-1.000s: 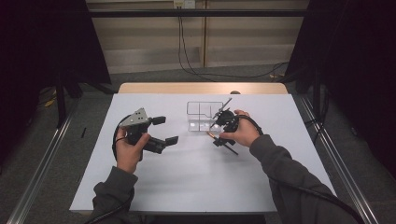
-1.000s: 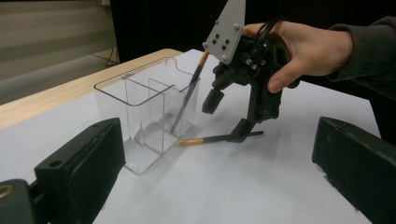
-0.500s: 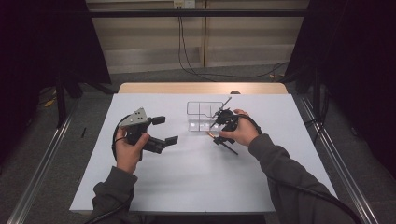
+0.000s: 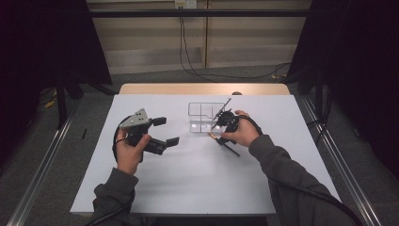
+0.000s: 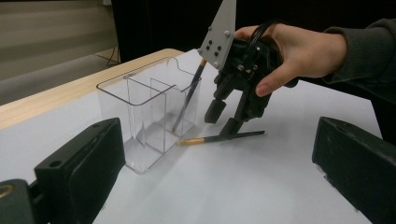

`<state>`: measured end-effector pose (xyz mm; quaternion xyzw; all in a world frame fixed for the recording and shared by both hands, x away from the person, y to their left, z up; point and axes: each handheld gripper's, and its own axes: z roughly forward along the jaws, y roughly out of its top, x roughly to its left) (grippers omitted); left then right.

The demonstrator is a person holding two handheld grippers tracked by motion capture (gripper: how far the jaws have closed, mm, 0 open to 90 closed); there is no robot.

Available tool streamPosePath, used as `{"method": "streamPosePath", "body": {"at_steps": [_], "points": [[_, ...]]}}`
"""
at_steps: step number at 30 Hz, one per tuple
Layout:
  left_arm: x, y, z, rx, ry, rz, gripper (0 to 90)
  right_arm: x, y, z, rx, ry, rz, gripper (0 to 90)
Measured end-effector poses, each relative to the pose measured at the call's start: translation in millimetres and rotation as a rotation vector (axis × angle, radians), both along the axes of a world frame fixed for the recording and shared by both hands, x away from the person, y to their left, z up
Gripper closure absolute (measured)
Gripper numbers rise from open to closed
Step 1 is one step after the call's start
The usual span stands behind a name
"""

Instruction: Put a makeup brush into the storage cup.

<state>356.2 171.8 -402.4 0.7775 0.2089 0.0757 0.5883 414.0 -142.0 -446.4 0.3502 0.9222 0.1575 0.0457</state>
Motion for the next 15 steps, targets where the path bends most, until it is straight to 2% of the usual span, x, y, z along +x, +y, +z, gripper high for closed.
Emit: {"method": "streamPosePath", "body": {"at_steps": [5,11,15], "points": [[0.0,0.2,0.0,0.0,0.0,-0.001,2.1,0.7,1.3,-0.4,-0.003,0.002,0.016,55.2],[-0.1,0.2,-0.4,0.0,0.004,0.002,2.1,-0.1,1.7,-1.2,-0.002,0.008,0.008,57.9],[0.5,0.3,-1.3,-0.003,0.005,0.002,2.1,-0.1,0.9,-2.7,-0.003,0.012,0.026,58.8]]}}
